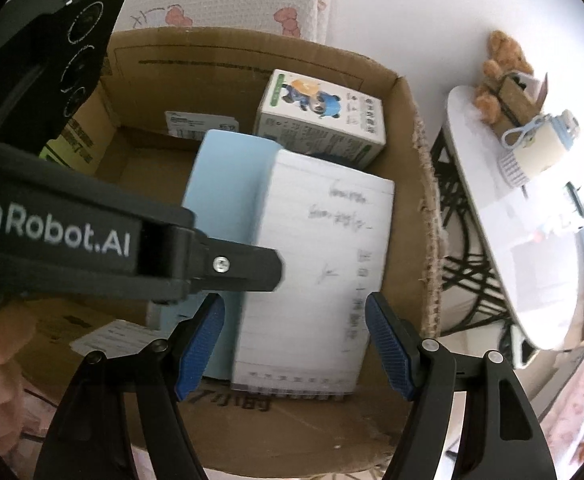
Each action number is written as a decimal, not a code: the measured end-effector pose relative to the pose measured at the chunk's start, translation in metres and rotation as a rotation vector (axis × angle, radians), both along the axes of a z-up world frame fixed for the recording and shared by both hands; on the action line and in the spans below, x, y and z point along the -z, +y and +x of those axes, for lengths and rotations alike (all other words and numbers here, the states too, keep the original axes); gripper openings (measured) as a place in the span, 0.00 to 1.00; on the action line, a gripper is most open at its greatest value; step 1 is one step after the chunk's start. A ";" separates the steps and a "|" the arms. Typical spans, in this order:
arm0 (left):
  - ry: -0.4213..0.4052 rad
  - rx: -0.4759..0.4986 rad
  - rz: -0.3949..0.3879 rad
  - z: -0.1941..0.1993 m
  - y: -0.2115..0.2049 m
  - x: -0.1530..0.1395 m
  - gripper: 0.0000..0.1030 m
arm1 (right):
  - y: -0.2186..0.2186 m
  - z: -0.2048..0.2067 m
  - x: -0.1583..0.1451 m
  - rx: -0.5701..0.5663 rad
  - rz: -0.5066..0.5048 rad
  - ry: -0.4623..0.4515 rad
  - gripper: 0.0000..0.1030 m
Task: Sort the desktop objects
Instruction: 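Lower the notepad into the box beside the blue packet and open the right gripper, then withdraw the right gripper from the box back to the tube pile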
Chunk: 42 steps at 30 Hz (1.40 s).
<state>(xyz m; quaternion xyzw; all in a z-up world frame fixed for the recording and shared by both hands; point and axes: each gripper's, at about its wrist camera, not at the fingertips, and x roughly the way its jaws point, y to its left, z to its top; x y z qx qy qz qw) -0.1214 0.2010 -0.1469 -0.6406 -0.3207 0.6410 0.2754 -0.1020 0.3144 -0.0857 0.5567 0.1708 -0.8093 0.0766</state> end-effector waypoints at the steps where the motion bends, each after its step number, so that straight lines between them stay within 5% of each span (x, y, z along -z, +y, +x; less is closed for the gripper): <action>1: 0.010 -0.023 -0.017 0.001 -0.001 -0.002 0.17 | 0.000 0.000 -0.001 0.002 0.002 0.003 0.68; 7: 0.111 -0.078 -0.052 0.004 -0.011 -0.027 0.27 | 0.002 0.002 -0.008 0.001 -0.057 0.009 0.68; 24: 0.304 -0.175 -0.080 0.023 -0.096 -0.065 0.27 | -0.045 0.014 -0.029 -0.026 -0.194 0.035 0.68; 33: 0.565 -0.195 -0.345 0.050 -0.139 -0.086 0.22 | -0.087 0.014 -0.038 -0.007 -0.293 0.061 0.69; 38: 0.698 -0.241 -0.372 0.071 -0.171 -0.104 0.22 | -0.108 0.024 -0.045 0.007 -0.430 0.090 0.68; 42: 0.717 -0.317 -0.418 0.080 -0.194 -0.114 0.22 | -0.124 0.033 -0.055 -0.008 -0.493 0.085 0.69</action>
